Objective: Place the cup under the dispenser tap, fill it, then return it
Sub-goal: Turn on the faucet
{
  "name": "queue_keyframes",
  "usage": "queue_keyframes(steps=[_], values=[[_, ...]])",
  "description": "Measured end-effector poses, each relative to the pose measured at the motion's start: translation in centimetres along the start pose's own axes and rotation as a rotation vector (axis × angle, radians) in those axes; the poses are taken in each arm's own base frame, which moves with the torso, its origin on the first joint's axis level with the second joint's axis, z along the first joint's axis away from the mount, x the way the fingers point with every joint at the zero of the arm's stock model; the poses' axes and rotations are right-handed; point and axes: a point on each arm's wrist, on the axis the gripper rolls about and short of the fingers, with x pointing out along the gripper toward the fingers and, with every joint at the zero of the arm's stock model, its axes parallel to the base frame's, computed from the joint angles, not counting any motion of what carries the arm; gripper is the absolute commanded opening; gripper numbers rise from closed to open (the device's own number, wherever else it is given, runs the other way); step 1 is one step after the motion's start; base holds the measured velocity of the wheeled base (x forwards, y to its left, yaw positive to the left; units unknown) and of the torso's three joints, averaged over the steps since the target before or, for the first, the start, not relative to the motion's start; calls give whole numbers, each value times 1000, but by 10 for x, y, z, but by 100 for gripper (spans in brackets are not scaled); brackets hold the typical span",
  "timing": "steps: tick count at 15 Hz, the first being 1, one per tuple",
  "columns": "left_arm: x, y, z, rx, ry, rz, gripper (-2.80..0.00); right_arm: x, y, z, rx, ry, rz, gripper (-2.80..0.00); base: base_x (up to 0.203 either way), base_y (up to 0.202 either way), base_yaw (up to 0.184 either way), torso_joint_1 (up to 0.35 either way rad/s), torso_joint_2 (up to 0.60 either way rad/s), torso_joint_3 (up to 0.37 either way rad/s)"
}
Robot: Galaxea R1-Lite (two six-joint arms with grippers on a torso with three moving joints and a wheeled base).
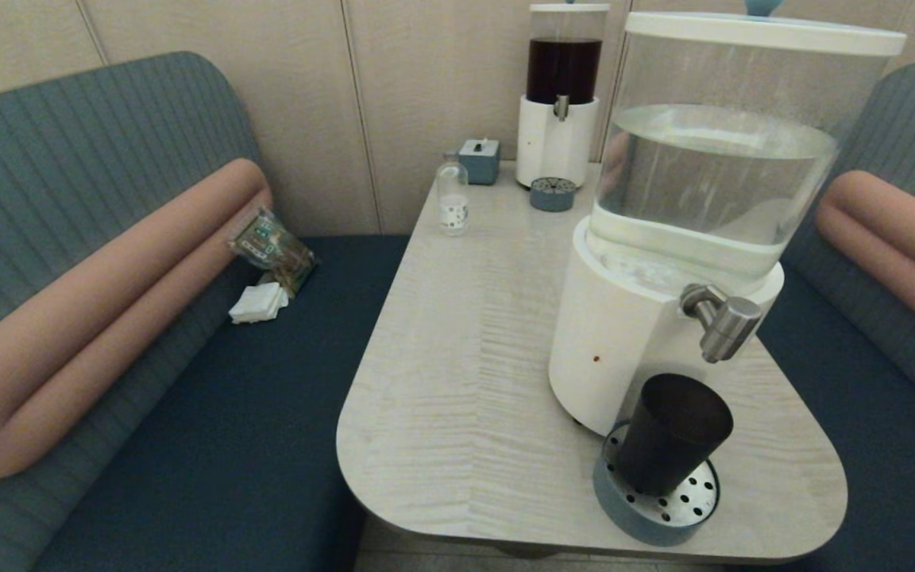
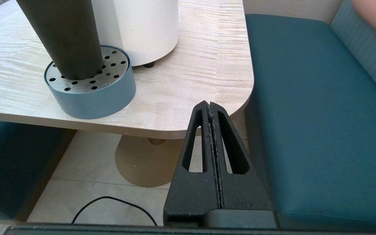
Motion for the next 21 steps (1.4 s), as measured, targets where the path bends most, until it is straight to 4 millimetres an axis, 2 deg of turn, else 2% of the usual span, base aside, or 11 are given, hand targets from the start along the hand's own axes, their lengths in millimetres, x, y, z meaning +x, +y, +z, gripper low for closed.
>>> queue_keyframes(steps=[3,9,13,17,19,21], values=[[-1,3,-14,-2,124,152,-280,0,0,0,1,0,0,-280,0,0,0,0,0,0],[-2,3,-18,-27,148,156,-280,0,0,0,-8,-2,0,-280,0,0,0,0,0,0],[-2,3,-18,-32,148,157,-280,0,0,-1,-103,7,10,-280,0,0,0,0,0,0],[-2,3,-18,-32,148,156,-280,-1,0,4,-110,-15,12,-280,0,0,0,0,0,0],[-2,3,-18,-32,148,156,-280,-11,1,33,-94,-90,11,-280,0,0,0,0,0,0],[-2,3,-18,-32,148,156,-280,-32,1,84,-65,-199,18,-280,0,0,0,0,0,0]])
